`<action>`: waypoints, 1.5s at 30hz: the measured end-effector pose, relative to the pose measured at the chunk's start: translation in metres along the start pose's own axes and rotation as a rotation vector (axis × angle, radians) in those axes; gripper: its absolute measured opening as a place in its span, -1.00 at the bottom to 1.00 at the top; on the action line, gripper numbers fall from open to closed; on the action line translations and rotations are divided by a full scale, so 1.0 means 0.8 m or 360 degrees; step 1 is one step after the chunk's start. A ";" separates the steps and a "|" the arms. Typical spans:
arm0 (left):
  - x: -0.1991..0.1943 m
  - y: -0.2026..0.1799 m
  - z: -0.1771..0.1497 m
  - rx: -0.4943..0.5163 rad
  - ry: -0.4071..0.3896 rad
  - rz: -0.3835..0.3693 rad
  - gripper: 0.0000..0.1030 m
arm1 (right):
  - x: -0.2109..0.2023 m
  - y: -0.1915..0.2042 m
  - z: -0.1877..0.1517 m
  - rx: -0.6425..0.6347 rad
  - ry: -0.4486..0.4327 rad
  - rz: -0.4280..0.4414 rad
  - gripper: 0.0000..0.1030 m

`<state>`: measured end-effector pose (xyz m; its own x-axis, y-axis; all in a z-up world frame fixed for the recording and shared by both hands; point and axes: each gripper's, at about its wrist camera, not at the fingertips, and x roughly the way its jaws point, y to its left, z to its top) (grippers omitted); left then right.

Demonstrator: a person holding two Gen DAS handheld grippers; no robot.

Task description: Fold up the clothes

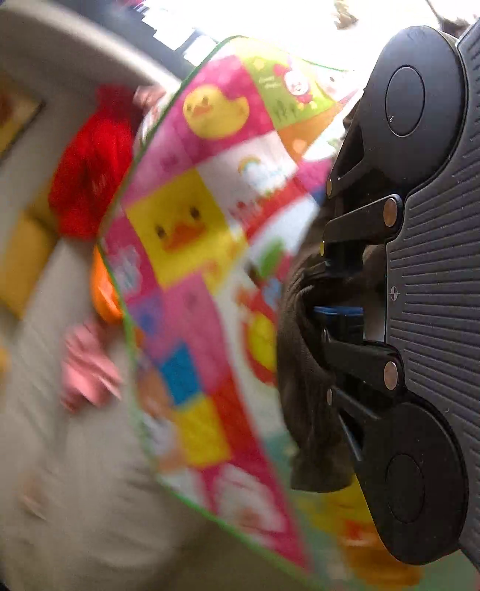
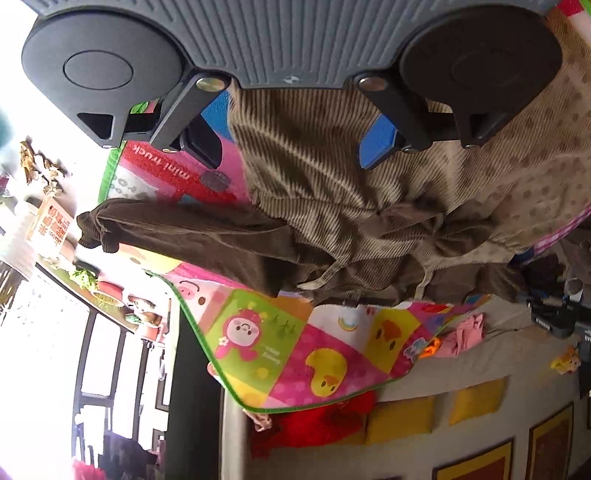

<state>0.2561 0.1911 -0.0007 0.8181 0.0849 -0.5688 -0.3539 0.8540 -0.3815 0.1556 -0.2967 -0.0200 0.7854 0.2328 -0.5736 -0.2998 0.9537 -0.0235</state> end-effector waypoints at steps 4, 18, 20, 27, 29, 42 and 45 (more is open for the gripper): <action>-0.029 -0.099 -0.012 0.0420 -0.0229 -0.0166 -0.72 | 0.005 -0.003 0.004 0.0032 -0.0032 -0.0007 0.60; -0.049 -0.216 -0.191 0.1254 0.0229 -0.0795 0.84 | 0.013 -0.010 0.033 0.0097 -0.0057 -0.0054 0.60; -0.057 -0.207 -0.186 0.1218 0.0269 -0.0820 0.89 | 0.023 0.002 0.055 0.0073 -0.0091 0.0004 0.60; -0.077 -0.151 -0.166 0.0999 0.0324 -0.0730 1.00 | 0.098 0.106 0.147 -0.0296 -0.0183 0.0338 0.52; -0.073 -0.134 -0.165 0.0939 0.0350 -0.0700 1.00 | 0.133 0.143 0.166 -0.0369 -0.0133 0.0424 0.35; -0.063 -0.104 -0.162 0.0799 0.0427 -0.0687 1.00 | 0.189 0.134 0.164 -0.0584 -0.0177 -0.0240 0.05; -0.068 -0.114 -0.153 0.0800 0.0377 -0.0748 1.00 | 0.166 0.051 0.152 -0.0335 -0.0075 -0.0365 0.06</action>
<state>0.1887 0.0457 -0.0239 0.6924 -0.4135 -0.5913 0.3082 0.9105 -0.2758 0.3133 -0.2034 0.0029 0.8683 0.0296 -0.4951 -0.2137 0.9231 -0.3196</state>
